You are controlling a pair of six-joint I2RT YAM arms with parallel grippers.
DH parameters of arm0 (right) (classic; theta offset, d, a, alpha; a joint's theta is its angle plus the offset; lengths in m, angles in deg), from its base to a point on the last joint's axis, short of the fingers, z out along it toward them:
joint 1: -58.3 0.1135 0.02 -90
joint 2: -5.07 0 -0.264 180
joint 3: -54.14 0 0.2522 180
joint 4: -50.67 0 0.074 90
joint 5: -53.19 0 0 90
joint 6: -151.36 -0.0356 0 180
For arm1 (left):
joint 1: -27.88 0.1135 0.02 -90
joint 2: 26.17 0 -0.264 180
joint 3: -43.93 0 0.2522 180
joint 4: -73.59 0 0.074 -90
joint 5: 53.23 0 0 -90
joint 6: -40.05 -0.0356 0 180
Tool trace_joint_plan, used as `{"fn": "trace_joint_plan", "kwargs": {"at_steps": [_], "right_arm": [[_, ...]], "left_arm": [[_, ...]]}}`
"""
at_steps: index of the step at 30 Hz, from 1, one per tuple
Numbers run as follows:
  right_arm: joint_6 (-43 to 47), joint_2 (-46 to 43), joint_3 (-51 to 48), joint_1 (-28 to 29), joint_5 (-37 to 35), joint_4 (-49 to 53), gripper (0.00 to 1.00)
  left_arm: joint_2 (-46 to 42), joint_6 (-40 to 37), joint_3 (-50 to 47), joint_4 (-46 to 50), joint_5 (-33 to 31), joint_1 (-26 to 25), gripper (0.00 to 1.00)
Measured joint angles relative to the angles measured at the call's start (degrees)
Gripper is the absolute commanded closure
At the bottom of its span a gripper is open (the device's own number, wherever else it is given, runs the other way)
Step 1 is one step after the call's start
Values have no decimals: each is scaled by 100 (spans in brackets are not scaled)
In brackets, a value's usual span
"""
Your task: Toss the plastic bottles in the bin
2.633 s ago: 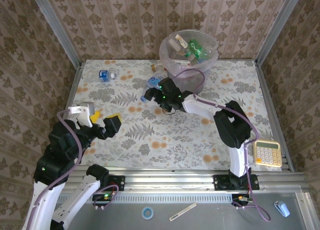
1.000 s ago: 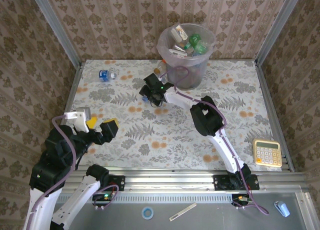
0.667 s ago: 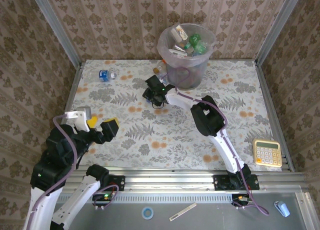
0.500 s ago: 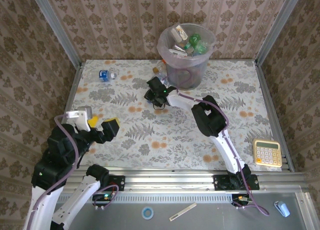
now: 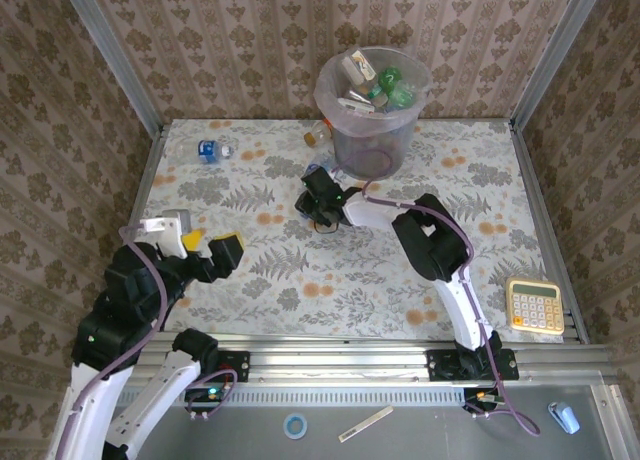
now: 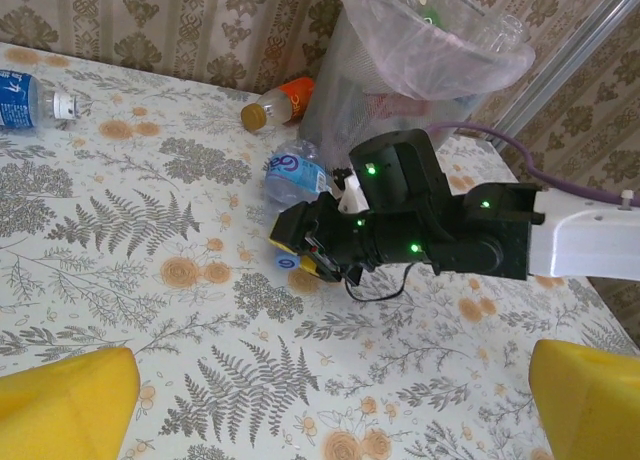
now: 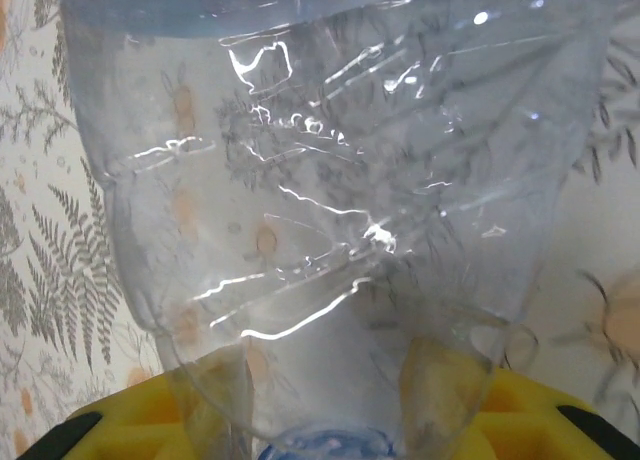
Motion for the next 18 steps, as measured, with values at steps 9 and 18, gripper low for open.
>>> {"fn": "trace_joint_plan", "kwargs": {"at_steps": [9, 18], "right_arm": [[151, -791, -1222, 247, 2, -302, 79], [433, -1690, -2387, 485, -68, -431, 81]], "left_arm": [[0, 22, -221, -81, -2, 0, 0], [48, 87, -424, -256, -2, 0, 0]]}}
